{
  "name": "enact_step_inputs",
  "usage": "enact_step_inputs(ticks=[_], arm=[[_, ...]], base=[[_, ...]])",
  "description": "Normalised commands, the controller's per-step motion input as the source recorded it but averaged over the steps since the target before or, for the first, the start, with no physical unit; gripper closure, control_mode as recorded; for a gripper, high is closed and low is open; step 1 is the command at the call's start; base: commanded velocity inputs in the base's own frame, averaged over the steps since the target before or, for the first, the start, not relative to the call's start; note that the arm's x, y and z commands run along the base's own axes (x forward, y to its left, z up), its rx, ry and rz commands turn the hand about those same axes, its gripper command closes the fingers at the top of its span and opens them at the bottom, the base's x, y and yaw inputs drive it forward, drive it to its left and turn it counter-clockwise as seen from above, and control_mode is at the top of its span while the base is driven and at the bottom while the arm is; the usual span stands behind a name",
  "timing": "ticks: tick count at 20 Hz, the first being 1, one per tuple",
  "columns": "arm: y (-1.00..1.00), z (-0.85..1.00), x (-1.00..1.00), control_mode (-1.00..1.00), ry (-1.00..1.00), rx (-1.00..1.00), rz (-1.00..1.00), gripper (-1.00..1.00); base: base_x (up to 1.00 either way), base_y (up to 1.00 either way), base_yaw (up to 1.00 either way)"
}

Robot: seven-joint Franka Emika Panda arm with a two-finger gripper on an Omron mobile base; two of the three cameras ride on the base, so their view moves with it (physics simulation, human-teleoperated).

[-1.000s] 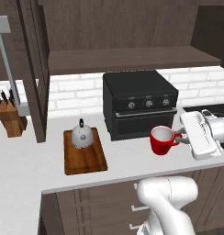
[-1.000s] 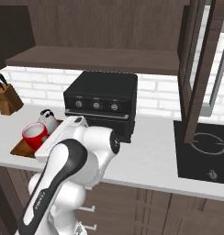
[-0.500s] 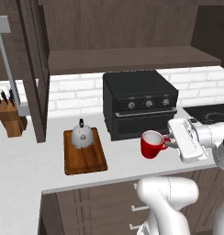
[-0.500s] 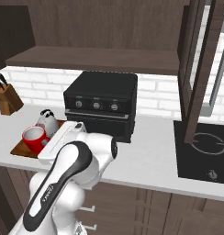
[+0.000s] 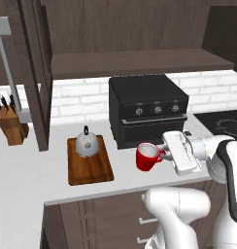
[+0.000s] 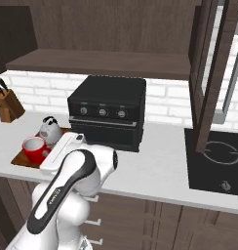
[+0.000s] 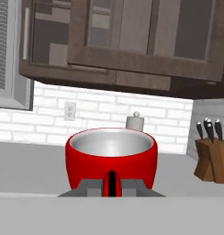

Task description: Pick the kettle from the counter and place it on the tray. Then pick the mug from the cabinet and place it on the tray. Then close the cabinet doors.

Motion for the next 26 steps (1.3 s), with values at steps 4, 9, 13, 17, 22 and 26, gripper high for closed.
enact_step_inputs(ticks=[4, 9, 13, 17, 22, 26], arm=[[0.51, -0.21, 0.03, -1.00, 0.00, 0.00, 0.00, 1.00], [0.52, -0.24, 0.05, -1.00, 0.00, -0.02, 0.00, 1.00], [0.53, -0.34, 0.11, -1.00, 0.00, -0.03, -0.03, 1.00], [0.45, -0.41, 0.18, -1.00, 0.00, -0.01, -0.05, 1.00], [0.26, -0.51, 0.26, -1.00, 0.00, 0.00, -0.04, 1.00], [0.17, -0.55, 0.23, -1.00, 0.00, 0.00, -0.01, 1.00]], base=[[0.00, 0.00, 0.00], [0.00, 0.00, 0.00], [0.00, 0.00, 0.00], [0.00, 0.00, 0.00], [0.00, 0.00, 0.00], [0.00, 0.00, 0.00]])
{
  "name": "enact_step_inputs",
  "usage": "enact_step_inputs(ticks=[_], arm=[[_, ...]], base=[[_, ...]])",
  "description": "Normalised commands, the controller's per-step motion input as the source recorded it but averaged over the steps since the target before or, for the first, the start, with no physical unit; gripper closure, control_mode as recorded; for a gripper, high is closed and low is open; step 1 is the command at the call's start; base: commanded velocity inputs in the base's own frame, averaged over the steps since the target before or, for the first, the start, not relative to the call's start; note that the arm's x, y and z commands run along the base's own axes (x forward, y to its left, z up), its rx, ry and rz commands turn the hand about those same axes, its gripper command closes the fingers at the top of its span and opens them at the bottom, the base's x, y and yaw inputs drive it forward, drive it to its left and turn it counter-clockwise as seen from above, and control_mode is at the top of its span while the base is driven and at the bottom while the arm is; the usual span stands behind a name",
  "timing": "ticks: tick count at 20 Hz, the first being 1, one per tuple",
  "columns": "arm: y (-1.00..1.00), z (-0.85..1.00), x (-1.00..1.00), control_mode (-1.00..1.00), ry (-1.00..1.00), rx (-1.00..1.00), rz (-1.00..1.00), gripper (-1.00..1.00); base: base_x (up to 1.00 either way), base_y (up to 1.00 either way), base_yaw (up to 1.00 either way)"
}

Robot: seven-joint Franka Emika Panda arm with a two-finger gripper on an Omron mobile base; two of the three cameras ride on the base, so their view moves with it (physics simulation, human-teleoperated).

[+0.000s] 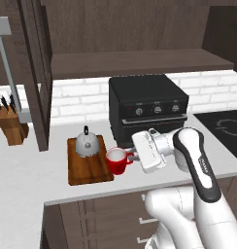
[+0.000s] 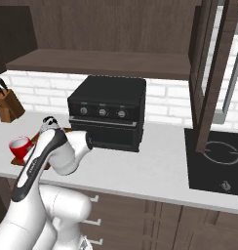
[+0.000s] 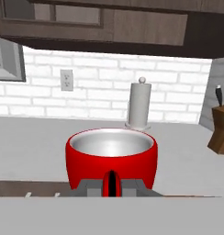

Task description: Pick the kettle from the counter and place it on the tray. Then pick the mug from the cabinet and place it on the tray. Then close the cabinet doors.

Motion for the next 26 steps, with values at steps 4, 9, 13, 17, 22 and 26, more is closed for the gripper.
enact_step_inputs(ticks=[4, 9, 13, 17, 22, 26], arm=[[0.14, -0.54, 0.23, -1.00, 0.00, 0.00, 0.00, 1.00], [0.15, -0.54, 0.21, -1.00, -0.01, 0.01, 0.00, 1.00], [0.16, -0.51, 0.19, -1.00, -0.04, 0.02, 0.00, 1.00], [0.20, -0.48, 0.16, -1.00, -0.04, 0.01, -0.01, 1.00], [0.25, -0.46, 0.16, -1.00, -0.06, 0.00, -0.02, 1.00], [0.23, -0.38, 0.16, -1.00, -0.10, 0.01, -0.02, 1.00]], base=[[0.00, 0.00, 0.00], [0.00, 0.00, 0.00], [0.00, 0.00, 0.00], [0.00, 0.00, 0.00], [0.00, 0.00, 0.00], [0.00, 0.00, 0.00]])
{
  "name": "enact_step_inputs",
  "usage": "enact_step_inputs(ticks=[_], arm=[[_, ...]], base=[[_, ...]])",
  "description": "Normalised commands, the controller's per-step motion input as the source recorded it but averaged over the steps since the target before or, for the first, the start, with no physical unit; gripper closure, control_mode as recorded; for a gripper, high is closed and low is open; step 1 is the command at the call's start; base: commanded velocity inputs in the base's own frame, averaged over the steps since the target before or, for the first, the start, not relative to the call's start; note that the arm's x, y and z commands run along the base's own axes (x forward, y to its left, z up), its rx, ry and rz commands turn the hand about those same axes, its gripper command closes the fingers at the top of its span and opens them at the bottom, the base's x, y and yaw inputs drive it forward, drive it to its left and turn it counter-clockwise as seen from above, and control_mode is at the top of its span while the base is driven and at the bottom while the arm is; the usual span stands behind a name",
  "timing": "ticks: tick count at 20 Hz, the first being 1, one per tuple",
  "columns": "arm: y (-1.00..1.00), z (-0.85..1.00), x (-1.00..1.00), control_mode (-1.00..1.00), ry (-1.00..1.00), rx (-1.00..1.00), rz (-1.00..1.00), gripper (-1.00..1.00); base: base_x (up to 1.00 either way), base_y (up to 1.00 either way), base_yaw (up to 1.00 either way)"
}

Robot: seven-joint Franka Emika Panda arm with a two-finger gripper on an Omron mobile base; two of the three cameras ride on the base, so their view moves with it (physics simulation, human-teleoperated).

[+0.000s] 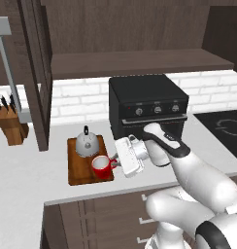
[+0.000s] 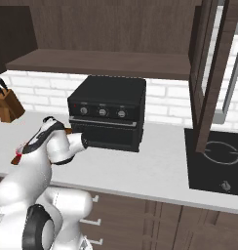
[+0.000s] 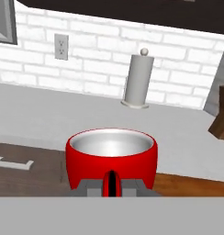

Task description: Pick the kettle from the counter and place it on the tray. Then pick the mug from the cabinet and place it on the tray. Then close the cabinet doors.

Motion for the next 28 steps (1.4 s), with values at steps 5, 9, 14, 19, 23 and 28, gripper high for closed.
enact_step_inputs(ticks=[5, 9, 14, 19, 23, 28], arm=[[0.12, -0.30, 0.16, -1.00, -0.12, 0.02, -0.02, 1.00], [0.00, -0.26, 0.22, -1.00, -0.09, 0.09, 0.00, 1.00], [0.00, -0.26, 0.17, -1.00, -0.03, 0.11, 0.00, 1.00], [0.00, -0.29, 0.15, -1.00, 0.00, 0.09, 0.00, 1.00], [0.07, -0.25, 0.20, -1.00, 0.00, 0.05, 0.00, 1.00], [0.06, -0.19, 0.23, -1.00, 0.00, 0.05, 0.00, 1.00]], base=[[0.00, 0.00, 0.00], [0.00, 0.00, 0.00], [0.00, 0.00, 0.00], [0.00, 0.00, 0.00], [0.00, 0.00, 0.00], [0.00, 0.00, 0.00]])
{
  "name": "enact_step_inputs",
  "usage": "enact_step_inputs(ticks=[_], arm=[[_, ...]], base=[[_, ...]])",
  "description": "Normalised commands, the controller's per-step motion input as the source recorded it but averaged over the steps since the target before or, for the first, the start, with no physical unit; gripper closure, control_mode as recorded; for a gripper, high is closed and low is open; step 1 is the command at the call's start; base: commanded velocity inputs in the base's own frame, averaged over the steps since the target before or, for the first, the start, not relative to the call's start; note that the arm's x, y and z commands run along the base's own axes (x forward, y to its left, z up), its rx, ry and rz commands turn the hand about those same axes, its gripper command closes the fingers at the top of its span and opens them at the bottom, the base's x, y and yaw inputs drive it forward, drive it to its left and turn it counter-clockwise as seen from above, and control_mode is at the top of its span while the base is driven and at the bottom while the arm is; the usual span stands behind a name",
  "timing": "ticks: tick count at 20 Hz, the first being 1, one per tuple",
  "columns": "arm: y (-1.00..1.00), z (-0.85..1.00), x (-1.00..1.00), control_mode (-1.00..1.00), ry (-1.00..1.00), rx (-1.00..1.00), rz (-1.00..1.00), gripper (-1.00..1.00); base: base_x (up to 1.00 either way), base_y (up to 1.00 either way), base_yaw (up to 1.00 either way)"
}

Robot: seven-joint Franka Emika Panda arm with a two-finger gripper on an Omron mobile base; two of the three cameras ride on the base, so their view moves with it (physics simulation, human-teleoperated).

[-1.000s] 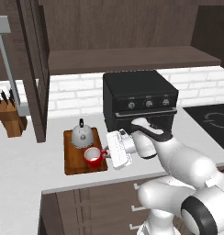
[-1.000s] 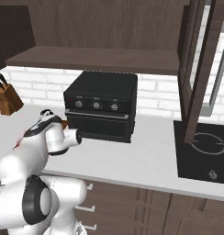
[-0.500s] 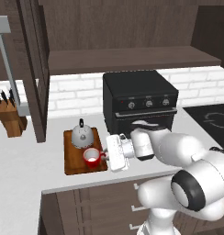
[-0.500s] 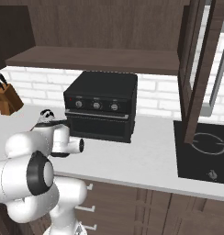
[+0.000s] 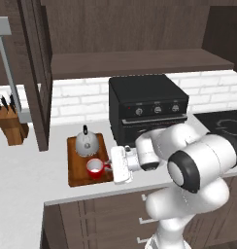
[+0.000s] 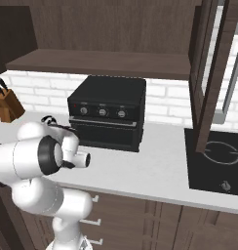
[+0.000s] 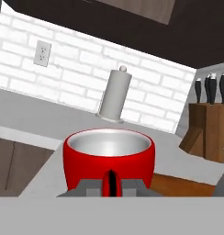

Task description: Pick the kettle from the counter and place it on the tray. Then pick the mug from the cabinet and place it on the tray. Then close the cabinet doors.

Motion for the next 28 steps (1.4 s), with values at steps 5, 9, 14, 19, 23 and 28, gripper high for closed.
enact_step_inputs(ticks=[5, 9, 14, 19, 23, 28], arm=[[0.07, -0.17, 0.23, -1.00, 0.00, 0.03, 0.00, 1.00], [0.02, -0.06, 0.11, -1.00, 0.00, 0.02, 0.00, 1.00], [0.00, 0.00, 0.02, -1.00, 0.00, 0.03, -0.01, 1.00], [0.00, -0.01, 0.00, -1.00, 0.00, 0.01, -0.01, -1.00], [0.00, 0.00, -0.01, -1.00, -0.02, 0.02, -0.02, -1.00], [-0.01, 0.15, -0.05, -1.00, 0.00, 0.00, -0.07, -1.00]], base=[[0.00, 0.00, 0.00], [0.00, 0.00, 0.00], [0.00, 0.00, 0.00], [0.00, 0.00, 0.00], [0.00, 0.00, 0.00], [0.00, 0.00, 0.00]])
